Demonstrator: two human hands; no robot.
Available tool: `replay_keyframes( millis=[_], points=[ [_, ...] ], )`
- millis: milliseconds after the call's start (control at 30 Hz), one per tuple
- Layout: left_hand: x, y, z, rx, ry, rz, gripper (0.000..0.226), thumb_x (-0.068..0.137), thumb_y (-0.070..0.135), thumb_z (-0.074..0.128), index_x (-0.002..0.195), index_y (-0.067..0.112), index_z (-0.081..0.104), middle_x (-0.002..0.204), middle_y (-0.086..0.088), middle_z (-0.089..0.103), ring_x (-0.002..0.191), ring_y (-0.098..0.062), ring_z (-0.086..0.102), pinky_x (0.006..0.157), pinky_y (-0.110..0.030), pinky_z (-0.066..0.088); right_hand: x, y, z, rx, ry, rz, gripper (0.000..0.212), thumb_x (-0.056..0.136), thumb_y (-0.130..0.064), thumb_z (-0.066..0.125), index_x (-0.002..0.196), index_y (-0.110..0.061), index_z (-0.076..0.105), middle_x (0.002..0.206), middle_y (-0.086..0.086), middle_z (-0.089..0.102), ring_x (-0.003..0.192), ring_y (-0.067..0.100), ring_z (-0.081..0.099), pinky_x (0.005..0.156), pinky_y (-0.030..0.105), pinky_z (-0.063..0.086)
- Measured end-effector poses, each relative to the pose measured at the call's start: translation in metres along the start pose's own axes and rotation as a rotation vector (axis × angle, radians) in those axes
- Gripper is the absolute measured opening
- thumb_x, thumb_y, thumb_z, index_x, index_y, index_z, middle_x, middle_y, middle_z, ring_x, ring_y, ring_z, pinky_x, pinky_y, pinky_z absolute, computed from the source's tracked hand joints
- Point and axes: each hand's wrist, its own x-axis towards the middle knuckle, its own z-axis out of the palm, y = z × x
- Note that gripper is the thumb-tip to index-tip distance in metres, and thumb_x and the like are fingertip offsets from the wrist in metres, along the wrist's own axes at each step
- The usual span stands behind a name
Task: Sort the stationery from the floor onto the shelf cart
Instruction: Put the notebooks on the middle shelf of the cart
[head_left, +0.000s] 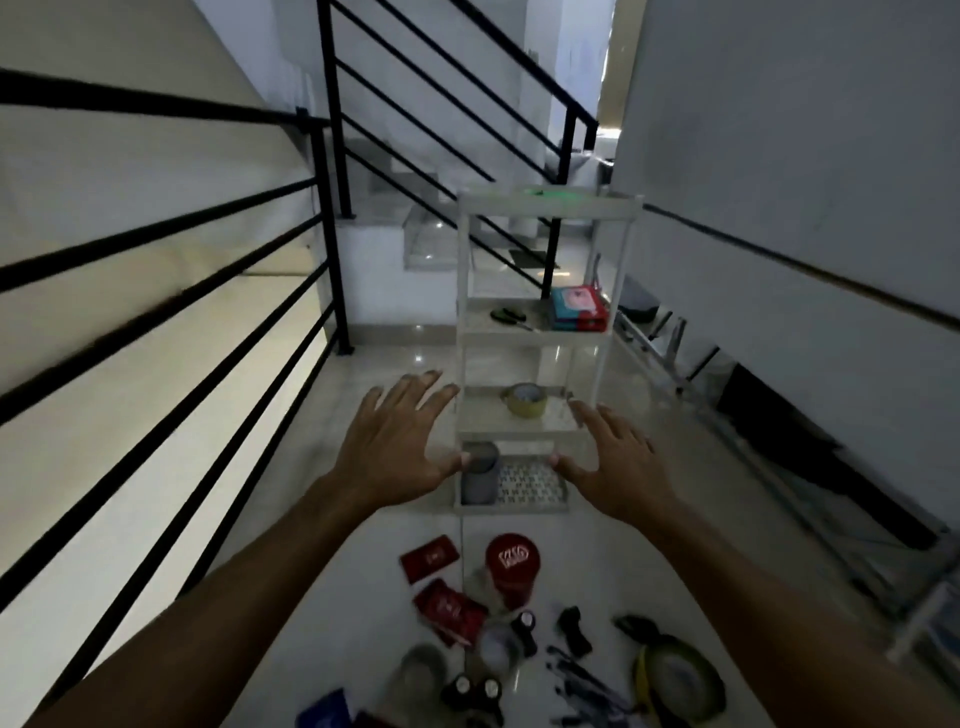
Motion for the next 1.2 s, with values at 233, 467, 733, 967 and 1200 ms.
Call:
replay_keyframes(
  millis=[233, 467, 733, 967, 1200],
  points=[
    [-0.063, 0.002, 0.027, 0.025, -0.125, -0.004, 0.084, 0.082, 0.068, 0.05, 0.151, 0.03, 0.021, 0.16, 0.004, 0.015, 0.146, -0.017, 0.015, 0.116, -0.044, 0.016, -0.069, 0.006, 0.039, -0.009, -0.028, -0.009, 0.084, 0.078, -0.081, 0.041, 0.147, -0.047, 0.01, 0.159, 0.001, 0.024, 0.144, 0.022, 0.024, 0.111, 0.048, 0.024],
    [-0.049, 0.0, 0.05, 0.037, -0.167, 0.008, 0.083, 0.081, 0.063, 0.055, 0.15, 0.028, 0.024, 0.159, 0.001, 0.02, 0.144, -0.018, 0.021, 0.114, -0.042, 0.022, -0.054, 0.023, 0.041, -0.019, -0.032, 0.001, 0.084, 0.079, -0.078, 0.046, 0.148, -0.043, 0.012, 0.158, 0.002, 0.026, 0.144, 0.023, 0.025, 0.111, 0.05, 0.025],
    [-0.066, -0.033, 0.118, 0.005, -0.369, -0.085, 0.083, 0.083, 0.054, 0.061, 0.151, 0.027, 0.022, 0.159, -0.001, 0.02, 0.145, -0.02, 0.021, 0.115, -0.044, 0.023, -0.051, 0.032, 0.106, 0.014, -0.191, 0.015, 0.083, 0.082, -0.07, 0.054, 0.149, -0.043, 0.013, 0.158, 0.003, 0.025, 0.144, 0.023, 0.025, 0.112, 0.049, 0.025],
    [-0.114, -0.066, 0.178, -0.009, -0.561, -0.195, 0.082, 0.087, 0.05, 0.058, 0.153, 0.027, 0.016, 0.161, 0.0, 0.013, 0.146, -0.019, 0.016, 0.116, -0.042, 0.019, -0.06, 0.015, 0.17, 0.083, -0.338, -0.022, 0.083, 0.082, -0.061, 0.061, 0.15, -0.04, 0.018, 0.158, 0.003, 0.026, 0.142, 0.024, 0.028, 0.111, 0.046, 0.027],
    [-0.181, -0.113, 0.225, -0.037, -0.74, -0.356, 0.077, 0.091, 0.047, 0.055, 0.153, 0.027, 0.014, 0.161, 0.0, 0.011, 0.147, -0.019, 0.016, 0.116, -0.044, 0.02, -0.068, -0.04, 0.252, 0.166, -0.502, -0.151, 0.082, 0.08, -0.058, 0.066, 0.148, -0.03, 0.03, 0.15, 0.004, 0.039, 0.135, 0.027, 0.039, 0.106, 0.051, 0.037]
  ],
)
